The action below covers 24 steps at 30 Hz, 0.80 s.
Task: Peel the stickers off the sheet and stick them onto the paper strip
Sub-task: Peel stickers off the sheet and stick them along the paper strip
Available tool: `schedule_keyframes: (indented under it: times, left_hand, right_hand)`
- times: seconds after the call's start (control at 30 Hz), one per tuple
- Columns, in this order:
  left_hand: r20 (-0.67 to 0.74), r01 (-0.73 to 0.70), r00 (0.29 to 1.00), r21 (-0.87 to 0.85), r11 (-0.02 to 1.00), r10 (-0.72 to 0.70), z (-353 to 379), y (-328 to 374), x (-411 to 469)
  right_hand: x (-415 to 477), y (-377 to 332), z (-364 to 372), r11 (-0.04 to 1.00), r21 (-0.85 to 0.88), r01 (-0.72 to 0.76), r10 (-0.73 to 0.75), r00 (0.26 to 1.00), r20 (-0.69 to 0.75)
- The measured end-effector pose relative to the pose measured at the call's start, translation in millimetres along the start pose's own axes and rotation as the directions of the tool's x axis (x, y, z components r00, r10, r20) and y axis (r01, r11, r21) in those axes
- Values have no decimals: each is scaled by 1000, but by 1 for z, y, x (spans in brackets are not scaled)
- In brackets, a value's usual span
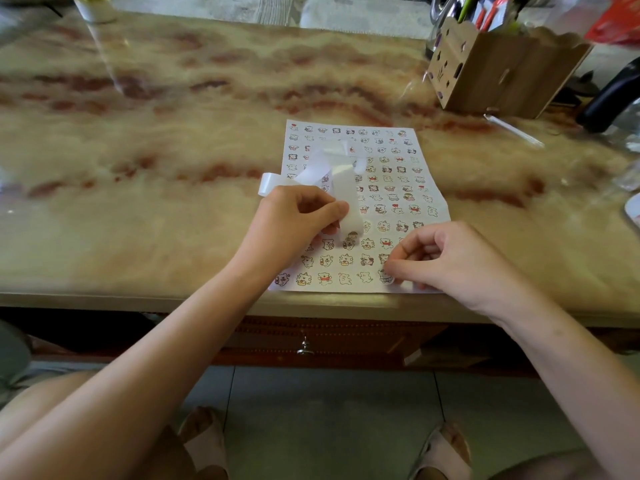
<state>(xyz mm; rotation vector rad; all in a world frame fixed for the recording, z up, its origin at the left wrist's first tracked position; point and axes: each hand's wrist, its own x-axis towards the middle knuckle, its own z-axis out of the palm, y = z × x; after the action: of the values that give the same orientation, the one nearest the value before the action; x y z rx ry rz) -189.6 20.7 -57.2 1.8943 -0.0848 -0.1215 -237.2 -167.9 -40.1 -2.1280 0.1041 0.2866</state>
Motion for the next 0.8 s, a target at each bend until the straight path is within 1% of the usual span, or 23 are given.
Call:
schedule_keyframes:
  times: [0.33, 0.7, 0.8]
  left_hand:
    - [0, -1, 1000, 1, 1000, 1, 1, 0, 0]
    - [3, 11, 1000, 18, 1000, -11, 0, 1, -3]
    - [1, 12, 1000, 21, 1000, -12, 1, 2, -4]
  right_hand:
    - [2, 9, 4, 991, -112, 74, -81, 995, -59]
    - [5, 10, -3, 993, -45, 109, -110, 994, -1]
    - [6, 9, -2, 993, -67, 102, -102, 995, 0]
